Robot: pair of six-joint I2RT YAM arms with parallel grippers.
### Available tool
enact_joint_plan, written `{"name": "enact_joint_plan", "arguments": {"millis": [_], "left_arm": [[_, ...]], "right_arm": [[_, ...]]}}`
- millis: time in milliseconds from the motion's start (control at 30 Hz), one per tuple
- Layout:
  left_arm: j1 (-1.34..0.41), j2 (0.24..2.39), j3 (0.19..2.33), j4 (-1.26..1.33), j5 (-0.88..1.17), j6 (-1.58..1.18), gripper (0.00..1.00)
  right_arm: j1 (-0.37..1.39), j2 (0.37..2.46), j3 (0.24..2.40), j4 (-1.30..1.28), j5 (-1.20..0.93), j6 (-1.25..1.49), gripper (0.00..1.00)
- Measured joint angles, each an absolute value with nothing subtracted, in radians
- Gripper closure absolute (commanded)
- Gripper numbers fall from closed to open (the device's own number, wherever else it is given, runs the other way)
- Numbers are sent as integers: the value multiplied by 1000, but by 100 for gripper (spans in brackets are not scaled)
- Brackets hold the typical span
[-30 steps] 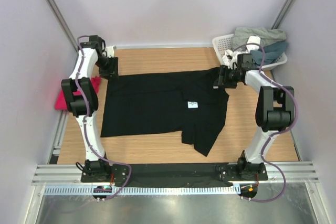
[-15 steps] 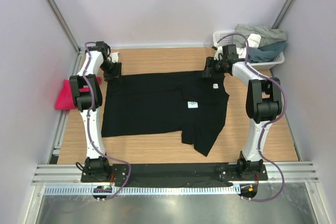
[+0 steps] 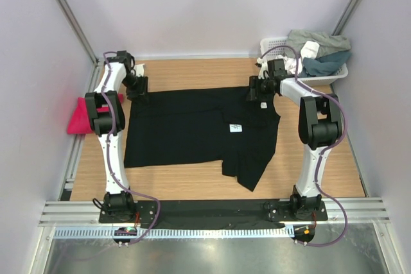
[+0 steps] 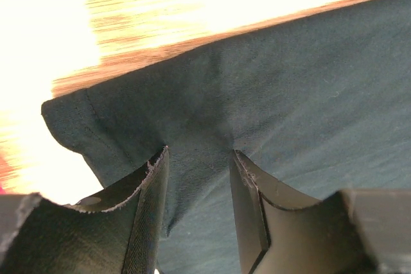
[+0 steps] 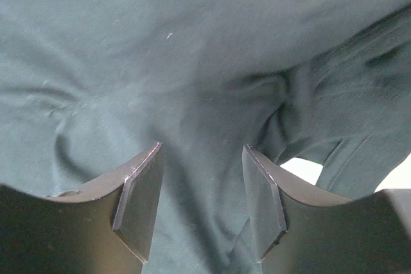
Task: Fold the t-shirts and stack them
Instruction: Fold the tshirt
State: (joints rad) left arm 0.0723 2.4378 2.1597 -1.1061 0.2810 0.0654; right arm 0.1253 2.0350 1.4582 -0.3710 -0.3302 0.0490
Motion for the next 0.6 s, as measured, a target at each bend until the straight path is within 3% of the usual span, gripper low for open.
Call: {"name": "enact_joint_plan", "arguments": {"millis": [600], "left_arm": [[72, 2533, 2332, -1106, 253, 51, 55]], "right_arm": [[159, 2165, 1607, -382, -223, -56, 42]]}}
